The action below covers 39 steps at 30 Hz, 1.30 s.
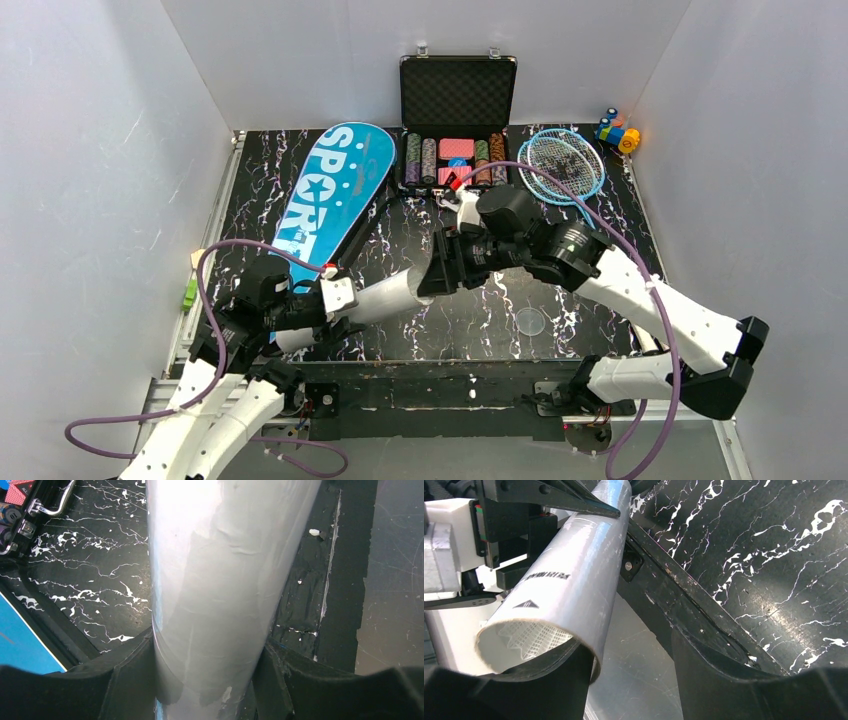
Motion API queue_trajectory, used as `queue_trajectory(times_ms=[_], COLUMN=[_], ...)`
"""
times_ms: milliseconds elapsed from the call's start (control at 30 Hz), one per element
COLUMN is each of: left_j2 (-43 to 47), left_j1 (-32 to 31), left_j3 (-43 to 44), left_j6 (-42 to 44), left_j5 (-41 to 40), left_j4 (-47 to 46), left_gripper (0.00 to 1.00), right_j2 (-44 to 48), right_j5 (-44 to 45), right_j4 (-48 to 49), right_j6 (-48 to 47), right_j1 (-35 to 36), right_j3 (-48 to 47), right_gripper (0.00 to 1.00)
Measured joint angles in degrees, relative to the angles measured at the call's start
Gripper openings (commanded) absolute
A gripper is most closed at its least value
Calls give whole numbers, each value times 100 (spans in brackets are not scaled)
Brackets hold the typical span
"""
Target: Pack up the badminton gear
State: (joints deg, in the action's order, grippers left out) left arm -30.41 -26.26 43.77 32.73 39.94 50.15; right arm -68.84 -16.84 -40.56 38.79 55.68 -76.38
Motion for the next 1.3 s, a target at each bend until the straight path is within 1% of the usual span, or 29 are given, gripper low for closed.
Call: queue_trajectory(times_ms=[167,200,300,367,433,500,533,600,633,700,733,833,933,967,1033,1133,1233,1300], left_j2=[-28,-35,-140,-243,-273,-280,-302,-313,-313,-343,-411,-577,-619,-621,-643,-649,-621,-573], left_j1=[0,0,0,0,0,0,0,0,0,0,0,0,0,0,0,0,0,0], left_j3=[101,103,162,195,195,195,195,195,195,208,256,334,350,363,420,452,452,452], left_j6=[-48,-48,-63,-61,-157,-232,-275,-321,-374,-446,-494,-601,-684,-706,-728,-726,-723,-721], left_j5=[37,42,72,74,-13,-68,-116,-181,-205,-227,-232,-267,-356,-378,-417,-450,-479,-487], left_j4=[2,2,-11,-68,-138,-181,-173,-168,-170,-136,-59,-20,2,17,59,66,70,70], left_gripper=[27,27,27,28,28,28,28,34,34,35,35,32,28,27,23,22,22,22], right_j2=[-295,-302,-256,-50,286,682,901,1143,1209,1373,1556,1829,1716,1661,1631,1639,1554,1340], right_j5=[291,321,514,608,673,837,839,922,966,925,874,951,984,990,1045,1196,1318,1438], right_j4=[17,24,11,-48,-262,-328,-415,-660,-782,-719,-595,-684,-706,-726,-730,-640,-466,-258], right_j6=[-4,-4,-44,-94,-133,-131,-127,-98,-72,-13,33,219,393,448,540,645,680,710], right_j1=[326,356,391,350,173,-146,-514,-1193,-1403,-1794,-2015,-2415,-2439,-2444,-2444,-2444,-2446,-2446], right_j3=[-195,-199,-234,-275,-518,-758,-765,-664,-570,-168,310,1705,2850,3112,3582,3947,4015,4028], right_gripper=[66,68,80,82,84,85,85,85,82,76,73,64,62,62,61,61,60,59])
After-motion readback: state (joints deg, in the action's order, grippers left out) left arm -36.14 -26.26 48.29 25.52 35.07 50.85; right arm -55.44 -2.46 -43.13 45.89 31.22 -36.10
